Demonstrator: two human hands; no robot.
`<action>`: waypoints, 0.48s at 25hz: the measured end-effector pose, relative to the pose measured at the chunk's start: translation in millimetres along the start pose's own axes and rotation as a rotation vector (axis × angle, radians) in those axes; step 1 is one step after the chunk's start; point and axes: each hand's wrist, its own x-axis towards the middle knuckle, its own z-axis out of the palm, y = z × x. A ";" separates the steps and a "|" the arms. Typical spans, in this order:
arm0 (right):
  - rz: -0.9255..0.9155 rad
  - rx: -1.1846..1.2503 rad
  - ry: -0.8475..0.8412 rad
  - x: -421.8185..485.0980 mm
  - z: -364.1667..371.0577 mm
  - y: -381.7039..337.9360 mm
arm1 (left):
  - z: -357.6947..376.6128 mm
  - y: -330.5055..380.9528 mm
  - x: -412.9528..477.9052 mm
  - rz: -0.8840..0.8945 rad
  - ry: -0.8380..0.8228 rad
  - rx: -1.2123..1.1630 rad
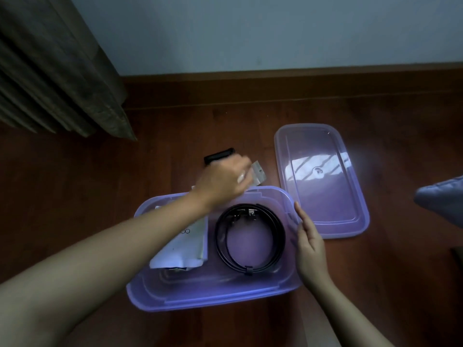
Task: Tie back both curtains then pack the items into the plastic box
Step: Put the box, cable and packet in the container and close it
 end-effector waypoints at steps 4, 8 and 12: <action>0.009 -0.027 0.009 -0.2 0.4 -2.3 | 7.8 -60.7 42.7 -0.408 -0.408 0.144; 0.007 -0.058 -0.003 -1.4 -0.4 -6.4 | 26.2 -83.7 37.7 -0.464 -0.512 0.302; -0.007 -0.049 0.033 -3.7 0.0 -5.8 | 10.6 -72.7 34.9 -0.504 -0.171 -0.103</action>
